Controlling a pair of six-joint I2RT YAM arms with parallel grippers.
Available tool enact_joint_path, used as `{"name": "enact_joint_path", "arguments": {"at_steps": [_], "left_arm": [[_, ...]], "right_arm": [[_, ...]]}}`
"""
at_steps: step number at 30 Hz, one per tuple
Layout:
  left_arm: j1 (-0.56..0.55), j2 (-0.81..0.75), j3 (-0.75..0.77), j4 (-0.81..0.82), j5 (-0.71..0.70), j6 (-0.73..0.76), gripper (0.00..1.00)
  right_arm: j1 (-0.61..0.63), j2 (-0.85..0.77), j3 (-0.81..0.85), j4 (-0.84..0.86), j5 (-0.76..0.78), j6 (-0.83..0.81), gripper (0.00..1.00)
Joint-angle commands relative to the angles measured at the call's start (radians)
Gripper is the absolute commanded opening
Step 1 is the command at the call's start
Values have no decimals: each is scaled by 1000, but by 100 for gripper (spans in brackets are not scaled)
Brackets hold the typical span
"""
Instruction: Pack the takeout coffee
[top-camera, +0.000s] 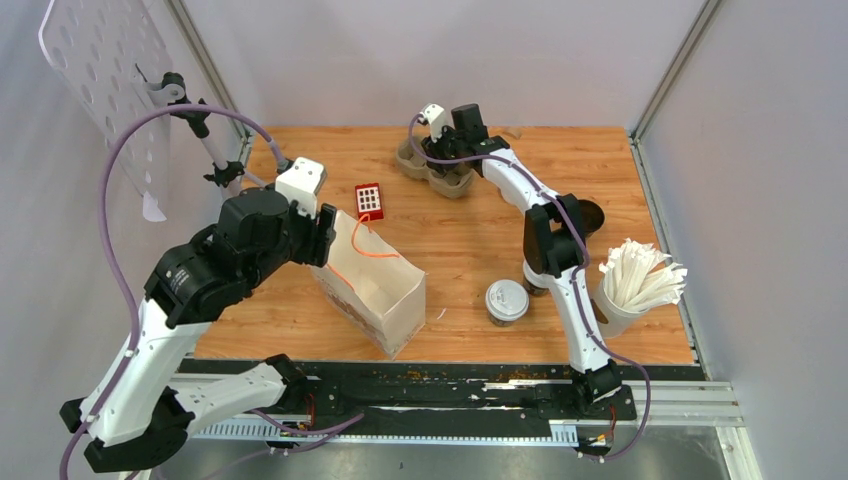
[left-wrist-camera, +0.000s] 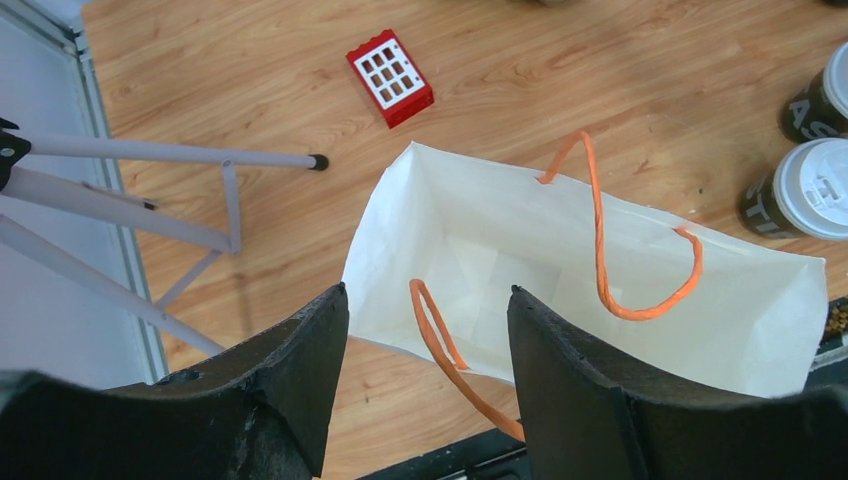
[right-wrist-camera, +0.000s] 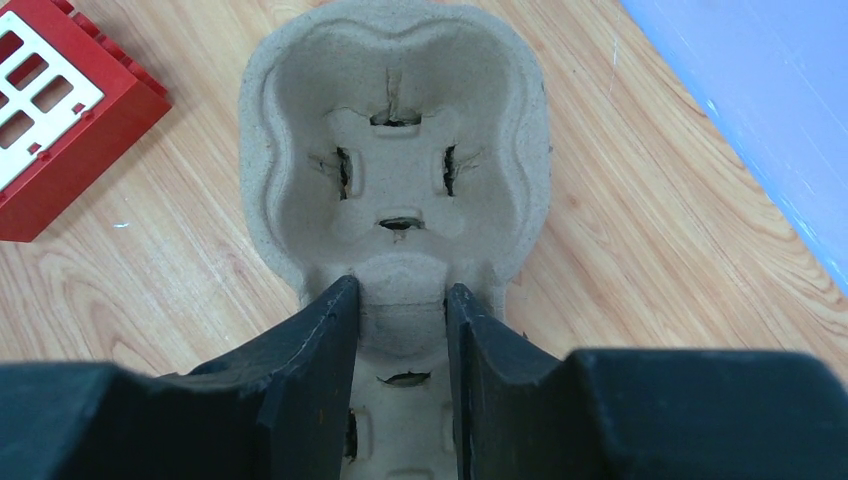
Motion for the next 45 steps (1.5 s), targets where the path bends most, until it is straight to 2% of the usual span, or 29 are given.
{"name": "enact_joint_path", "arguments": {"at_steps": [1, 7, 13, 19, 26, 29, 34, 40, 45], "left_arm": [[-3, 20, 21, -23, -42, -1, 67], [-3, 48, 48, -97, -87, -58, 68], [-2, 57, 76, -159, -71, -124, 68], [-2, 55, 78, -199, -100, -151, 69], [-1, 58, 81, -206, -70, -156, 71], [-1, 54, 88, -185, -41, -147, 73], [-1, 36, 123, -126, -17, -161, 75], [-1, 43, 146, -139, -37, -186, 75], [-1, 17, 137, -155, -6, -187, 75]], "right_arm": [[7, -64, -10, 51, -12, -10, 28], [7, -107, -8, 72, -5, 3, 28], [7, -129, -9, 88, 7, 22, 28], [6, -139, -5, 84, 15, 26, 28], [7, -200, -2, 41, 65, 71, 27], [7, -254, -6, 8, 101, 115, 28], [11, -363, -36, -80, 77, 205, 28], [41, -582, -162, -119, 86, 309, 28], [104, -756, -222, -139, 75, 469, 27]]}}
